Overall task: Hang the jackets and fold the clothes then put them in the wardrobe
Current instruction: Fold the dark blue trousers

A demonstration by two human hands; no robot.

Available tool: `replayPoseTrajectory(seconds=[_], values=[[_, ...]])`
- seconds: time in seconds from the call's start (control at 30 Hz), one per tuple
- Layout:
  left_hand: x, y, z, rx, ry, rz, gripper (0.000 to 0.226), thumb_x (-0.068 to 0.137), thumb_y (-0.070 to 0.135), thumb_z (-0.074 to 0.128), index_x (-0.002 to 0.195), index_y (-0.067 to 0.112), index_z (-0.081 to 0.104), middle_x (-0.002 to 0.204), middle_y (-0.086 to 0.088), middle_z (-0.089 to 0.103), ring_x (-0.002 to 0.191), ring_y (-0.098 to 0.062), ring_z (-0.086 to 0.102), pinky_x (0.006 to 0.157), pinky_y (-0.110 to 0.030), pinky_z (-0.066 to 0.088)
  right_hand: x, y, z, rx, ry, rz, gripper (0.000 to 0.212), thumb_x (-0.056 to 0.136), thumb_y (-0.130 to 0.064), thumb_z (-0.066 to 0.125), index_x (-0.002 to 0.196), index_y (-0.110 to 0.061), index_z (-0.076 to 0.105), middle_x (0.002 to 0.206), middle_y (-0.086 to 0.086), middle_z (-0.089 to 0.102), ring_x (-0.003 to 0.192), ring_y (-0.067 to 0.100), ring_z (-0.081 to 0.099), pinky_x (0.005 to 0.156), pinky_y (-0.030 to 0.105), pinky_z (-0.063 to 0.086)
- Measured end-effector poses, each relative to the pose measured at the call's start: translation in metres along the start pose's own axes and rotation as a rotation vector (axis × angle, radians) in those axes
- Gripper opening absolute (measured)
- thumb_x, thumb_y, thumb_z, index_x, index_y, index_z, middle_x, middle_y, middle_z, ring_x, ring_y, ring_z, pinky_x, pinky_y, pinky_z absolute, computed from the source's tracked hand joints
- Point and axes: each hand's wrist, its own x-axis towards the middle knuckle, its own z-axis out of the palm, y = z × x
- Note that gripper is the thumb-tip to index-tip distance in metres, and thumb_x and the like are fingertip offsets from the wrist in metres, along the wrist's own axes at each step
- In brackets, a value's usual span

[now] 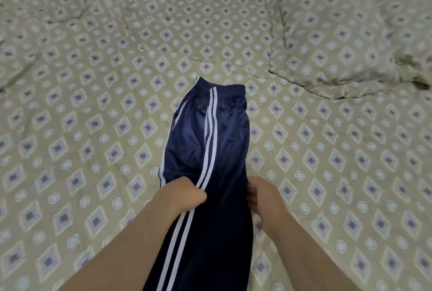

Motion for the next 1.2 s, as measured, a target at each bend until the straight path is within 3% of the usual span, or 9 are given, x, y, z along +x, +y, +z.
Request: replayPoseTrajectory(seconds=[0.2, 0.4, 0.57, 0.73, 0.83, 0.93, 1.0, 1.1, 1.2], values=[[0.057, 0.055, -0.039, -0.544, 0.174, 0.303, 0.039, 0.077, 0.025, 0.069, 0.060, 0.019, 0.035, 0.061, -0.007, 0.041, 0.059, -0.020, 0.042, 0.059, -0.034, 0.038, 0.049, -0.041, 0.022, -0.118, 0.024, -0.299, 0.028, 0.097, -0.019, 0.043, 0.090, -0.009, 0.069, 0.083, 0.005, 0.069, 0.076, 0.023, 0.063, 0.073, 0.033, 0.052], [0.087, 0.085, -0.051, -0.517, 0.295, 0.482, 0.019, 0.085, 0.005, 0.059, 0.074, 0.012, 0.046, 0.066, -0.005, 0.042, 0.059, -0.019, 0.039, 0.056, -0.029, 0.033, 0.062, -0.047, 0.034, -0.176, 0.080, -0.362, 0.015, 0.096, -0.026, 0.057, 0.110, -0.026, 0.060, 0.094, 0.001, 0.068, 0.082, 0.016, 0.067, 0.080, 0.035, 0.054], [0.095, 0.053, -0.100, -0.434, 0.753, 0.436, 0.017, 0.090, 0.005, 0.045, 0.092, 0.013, 0.059, 0.079, 0.005, 0.056, 0.071, -0.018, 0.050, 0.065, -0.026, 0.038, 0.062, -0.051, 0.044, -0.236, 0.018, -0.462, 0.036, 0.096, -0.026, 0.055, 0.123, -0.047, 0.046, 0.088, -0.008, 0.068, 0.071, 0.009, 0.067, 0.068, 0.029, 0.055], [0.106, 0.020, -0.109, -0.219, 0.546, 0.201, 0.013, 0.080, 0.009, 0.053, 0.088, 0.000, 0.056, 0.085, -0.012, 0.058, 0.075, -0.028, 0.054, 0.055, -0.032, 0.038, 0.066, -0.060, 0.062, -0.430, 0.147, -0.491, 0.037, 0.088, -0.047, 0.055, 0.123, -0.036, 0.054, 0.114, -0.009, 0.062, 0.101, 0.014, 0.063, 0.083, 0.035, 0.052], [0.110, 0.044, -0.121, -0.617, 0.394, 0.277, 0.026, 0.084, 0.027, 0.066, 0.097, 0.005, 0.067, 0.091, -0.008, 0.071, 0.078, -0.022, 0.067, 0.066, -0.034, 0.056, 0.071, -0.093, 0.070, -0.226, 0.074, -0.463, 0.026, 0.085, -0.055, 0.057, 0.098, -0.033, 0.061, 0.100, -0.011, 0.068, 0.096, 0.014, 0.066, 0.071, 0.030, 0.051], [0.118, 0.055, -0.138, -0.919, 0.057, 0.171, 0.039, 0.088, 0.037, 0.072, 0.112, 0.007, 0.070, 0.105, -0.012, 0.075, 0.093, -0.031, 0.073, 0.086, -0.046, 0.059, 0.091, -0.131, 0.072, -0.023, 0.017, -0.256, 0.051, 0.090, -0.052, 0.059, 0.113, -0.007, 0.067, 0.115, 0.018, 0.069, 0.108, 0.039, 0.065, 0.092, 0.053, 0.056], [0.123, 0.053, -0.143, -0.908, -0.027, 0.166, 0.031, 0.095, 0.032, 0.065, 0.113, 0.007, 0.068, 0.107, -0.014, 0.074, 0.093, -0.032, 0.073, 0.083, -0.046, 0.060, 0.101, -0.147, 0.071, 0.036, -0.001, -0.235, 0.025, 0.093, -0.032, 0.063, 0.101, -0.010, 0.071, 0.104, 0.016, 0.074, 0.097, 0.037, 0.070, 0.089, 0.055, 0.057], [0.137, 0.059, -0.154, -0.999, 0.153, 0.258, 0.025, 0.100, 0.028, 0.056, 0.107, 0.006, 0.066, 0.111, -0.018, 0.072, 0.098, -0.033, 0.071, 0.083, -0.046, 0.059, 0.118, -0.172, 0.064, 0.137, 0.155, -0.378, 0.007, 0.089, -0.016, 0.064, 0.084, -0.012, 0.067, 0.091, 0.010, 0.072, 0.085, 0.029, 0.069, 0.082, 0.046, 0.060], [0.153, 0.064, -0.165, -0.641, 0.467, 0.280, 0.041, 0.099, 0.038, 0.055, 0.112, -0.001, 0.063, 0.115, -0.021, 0.065, 0.110, -0.039, 0.062, 0.090, -0.044, 0.052, 0.137, -0.185, 0.067, -0.036, 0.325, -0.552, 0.022, 0.090, -0.025, 0.064, 0.074, -0.013, 0.055, 0.075, 0.003, 0.059, 0.072, 0.022, 0.057, 0.071, 0.035, 0.048]])
